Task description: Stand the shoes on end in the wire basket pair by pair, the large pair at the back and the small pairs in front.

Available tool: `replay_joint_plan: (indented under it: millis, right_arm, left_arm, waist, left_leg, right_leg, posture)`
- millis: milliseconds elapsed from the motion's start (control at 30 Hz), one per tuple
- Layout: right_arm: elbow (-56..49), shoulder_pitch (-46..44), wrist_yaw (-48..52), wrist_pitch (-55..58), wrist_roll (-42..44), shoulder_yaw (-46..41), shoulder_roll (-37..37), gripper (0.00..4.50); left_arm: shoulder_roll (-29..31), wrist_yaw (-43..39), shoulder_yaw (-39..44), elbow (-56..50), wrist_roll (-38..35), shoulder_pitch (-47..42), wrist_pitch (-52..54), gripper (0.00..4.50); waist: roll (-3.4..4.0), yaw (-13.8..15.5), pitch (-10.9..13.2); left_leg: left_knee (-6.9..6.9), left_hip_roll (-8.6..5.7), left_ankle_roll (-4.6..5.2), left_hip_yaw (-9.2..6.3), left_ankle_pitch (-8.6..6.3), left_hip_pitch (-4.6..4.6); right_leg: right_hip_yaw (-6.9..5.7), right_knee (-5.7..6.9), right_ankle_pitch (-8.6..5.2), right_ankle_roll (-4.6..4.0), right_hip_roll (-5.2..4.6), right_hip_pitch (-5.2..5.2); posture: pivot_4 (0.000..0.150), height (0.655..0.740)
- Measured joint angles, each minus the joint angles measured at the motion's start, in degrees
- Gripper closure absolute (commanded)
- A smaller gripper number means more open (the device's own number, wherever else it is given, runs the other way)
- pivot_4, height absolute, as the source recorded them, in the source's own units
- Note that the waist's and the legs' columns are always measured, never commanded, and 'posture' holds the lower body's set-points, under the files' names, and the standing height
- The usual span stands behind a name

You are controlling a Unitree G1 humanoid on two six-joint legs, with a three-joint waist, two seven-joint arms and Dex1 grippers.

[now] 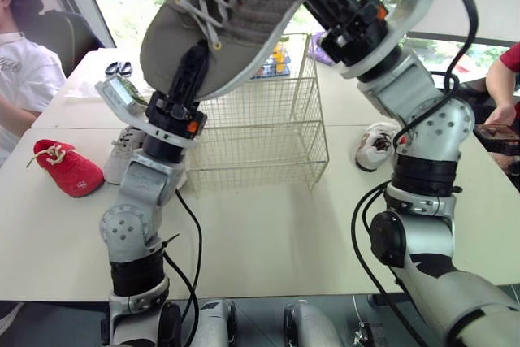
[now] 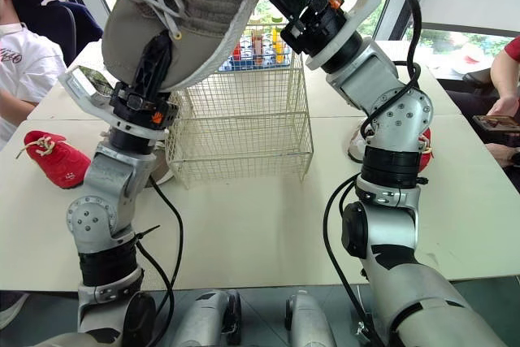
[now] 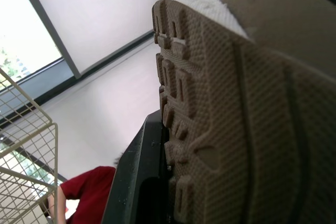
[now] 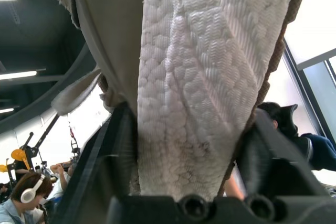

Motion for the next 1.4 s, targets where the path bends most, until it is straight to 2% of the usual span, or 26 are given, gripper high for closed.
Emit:
replay_joint_plan:
  millis: [233,267,367,467,533,633,733,900,1167,1333,1367,1400]
  right_arm:
    - [0.1,-0.7,1.1,-0.1,-1.7,0.9,-0.8,2.84]
    - [0.4,-1.2,2.1,-0.6,-2.5,1.3,-1.1,2.84]
    - [8.1,-8.0,10.2,-7.3,-10.9,4.7,-5.9,2.84]
    - [23.0,-18.5,21.0,-21.0,-22.5,7.3,-11.6,2.84]
    - [33.8,-24.0,27.7,-30.2,-29.1,9.0,-12.7,2.84]
    - [46.8,-28.0,35.0,-40.2,-36.8,11.8,-12.3,2.84]
    - [57.3,-29.2,40.3,-47.3,-43.3,14.0,-11.9,2.84]
    - [65.0,-29.6,44.1,-53.5,-49.3,14.4,-11.9,2.84]
    - [68.9,-29.6,45.2,-58.5,-55.6,14.3,-10.8,2.84]
    - [70.5,-29.6,43.0,-58.5,-57.6,13.4,-10.1,0.38]
    - [71.1,-29.4,42.6,-58.4,-58.1,13.4,-10.0,0.03]
    - [71.9,-29.1,42.3,-57.9,-58.8,13.4,-9.8,0.03]
  left_arm:
    - [4.7,1.5,-0.1,-1.7,3.4,2.2,0.5,0.32]
    - [5.8,2.2,-0.1,-2.4,3.9,2.8,0.7,0.11]
    - [14.6,5.8,1.5,-7.2,5.1,5.9,2.8,0.11]
    - [24.6,7.5,6.2,-12.4,5.1,9.9,4.6,0.11]
    - [29.9,8.3,8.8,-15.4,4.5,11.8,5.4,0.11]
    - [34.3,9.4,11.9,-19.0,1.4,14.7,5.5,0.11]
    - [38.7,8.6,18.3,-21.5,-2.6,22.4,5.7,0.11]
    - [40.4,5.0,25.6,-21.7,-5.0,32.6,6.5,0.11]
    - [40.5,3.8,25.8,-21.6,-5.2,32.9,5.6,0.11]
    - [40.5,3.7,23.5,-20.9,-5.0,31.6,5.3,0.00]
    - [40.5,3.6,23.4,-20.7,-4.9,31.4,5.3,0.00]
    - [40.5,3.2,23.0,-20.0,-4.6,31.3,5.2,0.00]
  waist:
    - [0.01,-0.2,0.0]
    - [0.01,-0.2,0.0]
    - [0.04,-0.8,0.0]
    - [0.03,-1.2,0.1]
    - [0.04,-1.5,0.1]
    - [0.04,-1.8,0.1]
    - [0.11,-1.9,0.1]
    - [0.18,-1.5,0.2]
    - [0.19,-1.8,0.1]
    - [0.18,-2.0,0.1]
    - [0.18,-2.1,0.1]
    - [0.19,-2.3,0.1]
  left_leg:
    - [-0.07,0.02,0.00,0.01,-0.01,0.00]
    - [-0.08,0.03,0.00,0.02,-0.01,0.00]
    - [-0.10,0.02,0.00,0.03,0.00,-0.22]
    - [-0.20,0.01,-0.02,0.03,-0.01,-0.26]
    - [-0.28,0.03,-0.03,0.09,-0.02,-0.22]
    - [-0.34,0.11,-0.04,0.16,-0.02,-0.21]
    - [-0.41,0.13,-0.07,0.20,-0.02,-0.26]
    - [-0.43,0.06,-0.20,0.21,-0.03,-0.36]
    - [-0.56,0.10,-0.41,0.21,-0.08,-0.31]
    - [-0.59,0.11,-0.43,0.19,-0.08,-0.28]
    - [-0.62,0.11,-0.43,0.19,-0.08,-0.28]
    - [-0.69,0.10,-0.45,0.19,-0.07,-0.28]
  right_leg:
    - [0.01,-0.03,-0.01,-0.01,-0.01,-0.04]
    - [0.01,-0.03,-0.01,-0.01,-0.01,-0.05]
    - [0.04,0.02,0.00,-0.01,-0.01,-0.32]
    - [0.02,-0.13,-0.08,-0.14,0.00,-0.35]
    - [0.03,-0.32,-0.10,-0.19,0.00,-0.29]
    - [0.05,-0.44,-0.06,-0.25,-0.02,-0.28]
    - [0.05,-0.47,-0.06,-0.26,-0.13,-0.38]
    - [-0.03,-0.62,-0.05,-0.31,-0.29,-0.42]
    - [-0.03,-0.72,0.03,-0.46,-0.42,-0.40]
    - [0.02,-0.72,0.07,-0.53,-0.45,-0.39]
    - [0.04,-0.72,0.07,-0.54,-0.46,-0.40]
    - [0.04,-0.73,0.07,-0.54,-0.47,-0.42]
  posture:
    - [0.150,0.7351]
    - [0.150,0.7351]
    - [0.150,0.7351]
    - [0.150,0.7351]
    - [0.150,0.7351]
    - [0.150,0.7351]
    - [0.150,0.7351]
    - [0.150,0.7351]
    - [0.150,0.7351]
    - [0.150,0.7351]
    - [0.150,0.7351]
    - [0.150,0.7351]
